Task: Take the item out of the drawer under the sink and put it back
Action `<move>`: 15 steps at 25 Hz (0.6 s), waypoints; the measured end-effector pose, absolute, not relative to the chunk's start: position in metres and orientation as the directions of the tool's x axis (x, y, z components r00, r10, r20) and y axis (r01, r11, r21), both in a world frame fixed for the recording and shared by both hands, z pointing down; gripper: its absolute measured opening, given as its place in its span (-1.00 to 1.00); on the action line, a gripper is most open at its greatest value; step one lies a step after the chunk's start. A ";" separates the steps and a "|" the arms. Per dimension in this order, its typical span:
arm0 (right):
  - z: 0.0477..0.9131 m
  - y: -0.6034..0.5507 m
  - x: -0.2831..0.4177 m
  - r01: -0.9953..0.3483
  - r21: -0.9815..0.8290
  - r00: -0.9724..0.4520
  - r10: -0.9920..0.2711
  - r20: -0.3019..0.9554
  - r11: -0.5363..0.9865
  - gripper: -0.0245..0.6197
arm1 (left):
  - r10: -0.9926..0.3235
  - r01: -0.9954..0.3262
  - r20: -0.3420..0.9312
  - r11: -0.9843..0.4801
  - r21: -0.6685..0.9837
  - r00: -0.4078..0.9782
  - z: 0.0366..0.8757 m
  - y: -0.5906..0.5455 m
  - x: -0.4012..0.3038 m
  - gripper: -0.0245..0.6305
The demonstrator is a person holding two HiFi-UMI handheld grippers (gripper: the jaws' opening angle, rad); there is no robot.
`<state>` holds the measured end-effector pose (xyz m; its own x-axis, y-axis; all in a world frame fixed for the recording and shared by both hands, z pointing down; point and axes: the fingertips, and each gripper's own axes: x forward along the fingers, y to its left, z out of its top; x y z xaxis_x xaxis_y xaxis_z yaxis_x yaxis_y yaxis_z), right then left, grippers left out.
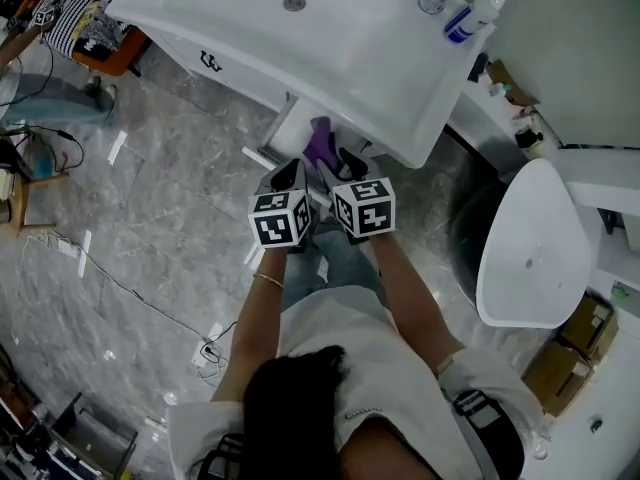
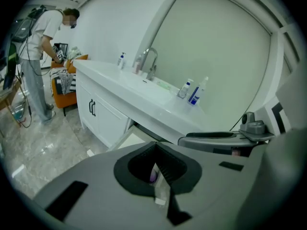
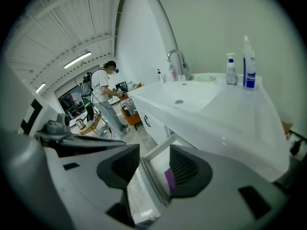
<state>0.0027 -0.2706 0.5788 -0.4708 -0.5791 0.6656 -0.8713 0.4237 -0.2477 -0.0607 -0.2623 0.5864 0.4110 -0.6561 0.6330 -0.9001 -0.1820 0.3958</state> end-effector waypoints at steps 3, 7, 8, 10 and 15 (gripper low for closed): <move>0.594 -0.273 0.001 -0.865 -0.245 -0.473 -0.548 0.690 0.438 -0.35 | -0.634 -0.897 0.653 -0.166 0.409 0.415 0.606 -0.268 -0.058 -0.92; 0.621 -0.282 0.007 -0.878 -0.234 -0.443 -0.522 0.729 0.417 -0.32 | -0.611 -0.904 0.683 -0.140 0.403 0.399 0.629 -0.277 -0.055 -0.92; 0.629 -0.284 0.009 -0.882 -0.231 -0.433 -0.513 0.741 0.410 -0.31 | -0.604 -0.904 0.689 -0.138 0.404 0.400 0.635 -0.279 -0.053 -0.92; 0.645 -0.287 0.011 -0.886 -0.228 -0.420 -0.491 0.763 0.404 -0.29 | -0.584 -0.906 0.706 -0.141 0.400 0.402 0.647 -0.283 -0.050 -0.92; 0.681 -0.301 0.008 -0.884 -0.238 -0.420 -0.461 0.781 0.402 -0.29 | -0.554 -0.925 0.752 -0.099 0.366 0.357 0.677 -0.297 -0.058 -0.92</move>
